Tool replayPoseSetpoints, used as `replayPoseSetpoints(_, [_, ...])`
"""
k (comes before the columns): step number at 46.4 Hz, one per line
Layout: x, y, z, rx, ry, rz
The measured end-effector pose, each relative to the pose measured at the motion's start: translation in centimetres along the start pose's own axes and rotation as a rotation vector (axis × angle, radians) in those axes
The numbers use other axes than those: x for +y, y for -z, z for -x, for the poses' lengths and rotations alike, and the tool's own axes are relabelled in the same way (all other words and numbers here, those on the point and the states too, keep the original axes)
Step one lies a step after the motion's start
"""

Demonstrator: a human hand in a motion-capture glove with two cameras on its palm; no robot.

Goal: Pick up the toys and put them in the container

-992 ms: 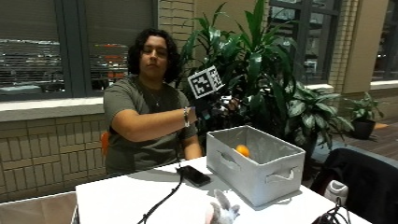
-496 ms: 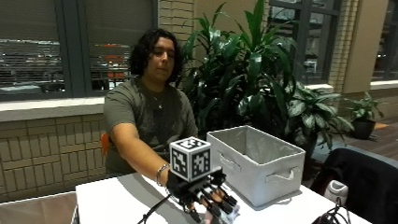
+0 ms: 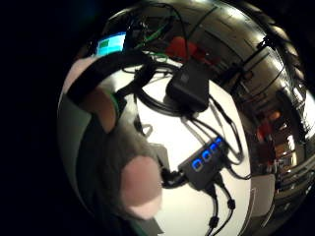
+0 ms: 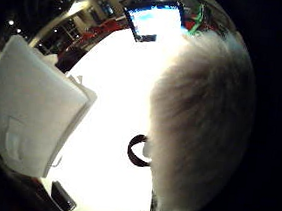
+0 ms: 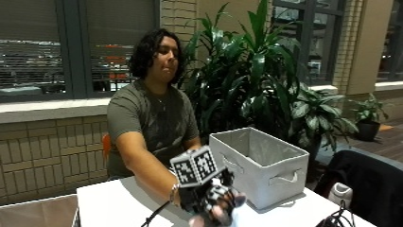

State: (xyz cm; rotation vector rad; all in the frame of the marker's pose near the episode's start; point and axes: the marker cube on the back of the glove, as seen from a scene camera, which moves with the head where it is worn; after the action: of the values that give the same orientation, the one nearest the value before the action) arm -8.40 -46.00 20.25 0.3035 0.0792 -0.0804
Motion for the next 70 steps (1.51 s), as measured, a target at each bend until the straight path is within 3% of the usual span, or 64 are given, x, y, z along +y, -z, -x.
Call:
replayPoseSetpoints(10, [0.6,15.7,9.0,-0.248,0.189,-0.194])
replayPoseSetpoints(17, [0.0,23.4,18.3,-0.450,0.372,-0.165])
replayPoseSetpoints(25, [-2.1,25.8,26.9,-0.488,0.439,-0.116])
replayPoseSetpoints(32, [-3.1,25.1,29.5,-0.522,0.405,-0.052])
replayPoseSetpoints(39, [-2.3,24.6,27.7,-0.503,0.369,0.079])
replayPoseSetpoints(44, [-0.4,25.4,24.3,-0.487,0.347,0.074])
replayPoseSetpoints(53, [7.1,26.9,16.5,-0.431,0.379,0.115])
replayPoseSetpoints(70, [20.8,25.0,5.2,-0.298,0.276,0.274])
